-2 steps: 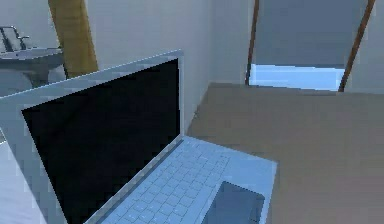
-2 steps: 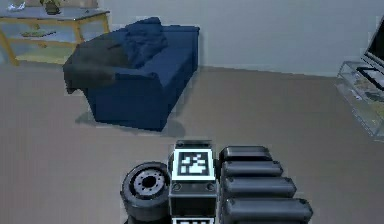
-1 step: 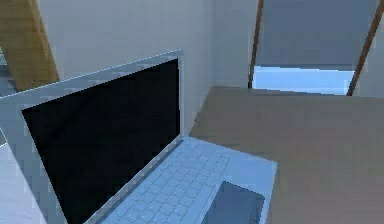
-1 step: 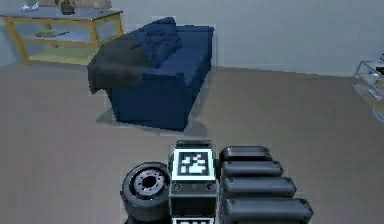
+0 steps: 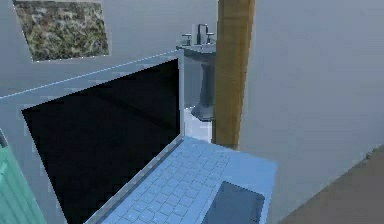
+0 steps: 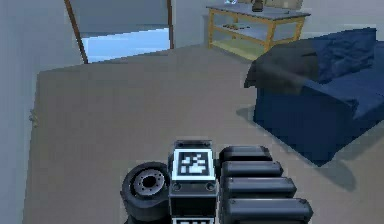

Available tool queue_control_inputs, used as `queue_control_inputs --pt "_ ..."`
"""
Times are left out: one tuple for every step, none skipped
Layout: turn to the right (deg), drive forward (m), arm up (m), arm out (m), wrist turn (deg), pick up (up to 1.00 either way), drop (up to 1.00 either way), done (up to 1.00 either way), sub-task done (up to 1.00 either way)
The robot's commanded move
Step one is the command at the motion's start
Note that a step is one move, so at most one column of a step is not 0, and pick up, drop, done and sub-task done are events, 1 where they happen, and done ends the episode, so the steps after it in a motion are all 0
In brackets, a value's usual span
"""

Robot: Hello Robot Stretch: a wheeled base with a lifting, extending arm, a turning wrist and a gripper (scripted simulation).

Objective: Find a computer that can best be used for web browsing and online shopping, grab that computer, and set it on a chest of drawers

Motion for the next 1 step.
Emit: queue_control_inputs --pt "-45.0 0.00 0.00 0.00 0.0 0.00 0.00 0.00 0.00"
